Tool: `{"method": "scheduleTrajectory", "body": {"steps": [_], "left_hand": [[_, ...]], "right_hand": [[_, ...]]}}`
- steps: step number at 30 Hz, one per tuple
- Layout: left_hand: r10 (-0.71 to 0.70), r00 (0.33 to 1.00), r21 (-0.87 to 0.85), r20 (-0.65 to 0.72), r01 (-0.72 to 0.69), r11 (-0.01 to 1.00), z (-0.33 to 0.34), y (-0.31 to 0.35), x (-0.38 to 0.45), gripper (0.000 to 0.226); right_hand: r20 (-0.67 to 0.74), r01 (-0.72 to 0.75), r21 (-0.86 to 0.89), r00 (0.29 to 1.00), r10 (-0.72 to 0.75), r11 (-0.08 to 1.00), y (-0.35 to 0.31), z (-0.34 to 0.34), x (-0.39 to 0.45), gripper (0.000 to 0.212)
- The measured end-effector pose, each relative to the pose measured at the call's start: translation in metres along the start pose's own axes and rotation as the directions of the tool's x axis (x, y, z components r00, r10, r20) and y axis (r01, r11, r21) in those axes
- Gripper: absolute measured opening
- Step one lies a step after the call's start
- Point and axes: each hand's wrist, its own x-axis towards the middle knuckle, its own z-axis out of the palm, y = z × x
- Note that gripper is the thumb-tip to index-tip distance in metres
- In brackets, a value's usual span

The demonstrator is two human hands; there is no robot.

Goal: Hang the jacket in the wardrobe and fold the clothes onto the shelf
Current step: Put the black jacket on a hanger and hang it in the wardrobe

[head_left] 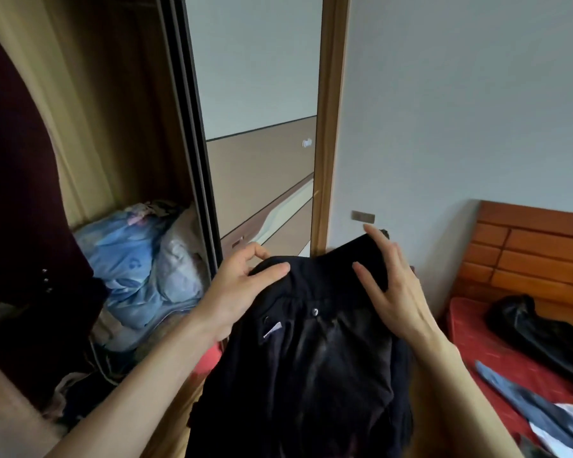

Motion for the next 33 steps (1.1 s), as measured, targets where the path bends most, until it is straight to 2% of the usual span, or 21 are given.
{"method": "scheduleTrajectory", "body": {"steps": [2, 6, 7, 9, 11, 13, 15, 17, 20, 23, 26, 28, 30, 32, 33], "left_hand": [[0.028, 0.999, -0.001, -0.021, -0.028, 1.000, -0.013, 0.011, 0.014, 0.023], [0.070, 0.997, 0.025, -0.038, -0.069, 0.997, -0.042, 0.029, 0.037, 0.016], [0.070, 0.997, 0.047, -0.042, -0.068, 0.997, -0.049, 0.031, 0.042, 0.016], [0.061, 0.996, 0.108, -0.065, -0.054, 0.993, -0.062, 0.036, 0.047, 0.018], [0.059, 0.994, 0.159, -0.097, -0.043, 0.986, -0.076, 0.038, 0.050, 0.020], [0.080, 0.985, 0.218, -0.154, -0.045, 0.975, -0.094, 0.037, 0.054, 0.022], [0.101, 0.974, 0.270, -0.205, -0.043, 0.962, -0.114, 0.035, 0.059, 0.025], [0.136, 0.963, 0.351, -0.233, -0.047, 0.935, -0.130, 0.034, 0.062, 0.028], [0.229, 0.936, 0.523, -0.266, -0.059, 0.850, -0.146, 0.036, 0.065, 0.030], [0.267, 0.930, 0.657, -0.251, -0.038, 0.753, -0.159, 0.033, 0.063, 0.034], [0.265, 0.952, 0.775, -0.151, -0.052, 0.629, -0.172, 0.020, 0.060, 0.056], [0.305, 0.931, 0.856, -0.199, 0.013, 0.517, -0.172, 0.010, 0.062, 0.076], [0.418, 0.867, 0.881, -0.271, 0.048, 0.471, -0.168, 0.003, 0.067, 0.072], [0.512, 0.809, 0.873, -0.290, 0.005, 0.487, -0.172, -0.005, 0.072, 0.063], [0.521, 0.801, 0.872, -0.295, 0.002, 0.489, -0.174, -0.009, 0.072, 0.061]], "right_hand": [[0.022, 0.057, -0.006, 0.998, -0.057, 0.998, -0.003, 0.018, 0.011, 0.050], [0.302, 0.063, -0.055, 0.952, -0.044, 0.996, 0.002, 0.051, 0.044, 0.069], [0.354, 0.076, -0.066, 0.934, -0.048, 0.995, 0.004, 0.060, 0.053, 0.067], [0.388, 0.143, -0.033, 0.914, -0.119, 0.989, 0.007, 0.074, 0.068, 0.049], [0.365, 0.196, 0.014, 0.912, -0.187, 0.981, 0.003, 0.083, 0.081, 0.031], [0.276, 0.306, -0.001, 0.915, -0.294, 0.952, -0.002, 0.092, 0.097, 0.027], [0.202, 0.436, -0.054, 0.886, -0.418, 0.898, -0.011, 0.102, 0.116, 0.023], [0.187, 0.500, 0.056, 0.845, -0.501, 0.864, -0.025, 0.111, 0.136, 0.017], [0.153, 0.454, 0.355, 0.834, -0.530, 0.817, -0.050, 0.126, 0.165, 0.016], [0.186, 0.339, 0.548, 0.842, -0.506, 0.765, -0.081, 0.140, 0.195, 0.022], [0.228, 0.285, 0.626, 0.824, -0.519, 0.726, -0.106, 0.154, 0.226, 0.016], [0.229, 0.279, 0.656, 0.811, -0.538, 0.701, -0.116, 0.163, 0.245, 0.015], [0.213, 0.293, 0.676, 0.801, -0.560, 0.676, -0.123, 0.170, 0.261, 0.018], [0.188, 0.309, 0.694, 0.794, -0.579, 0.650, -0.127, 0.175, 0.274, 0.020], [0.174, 0.312, 0.705, 0.795, -0.582, 0.637, -0.127, 0.177, 0.279, 0.020]]}}
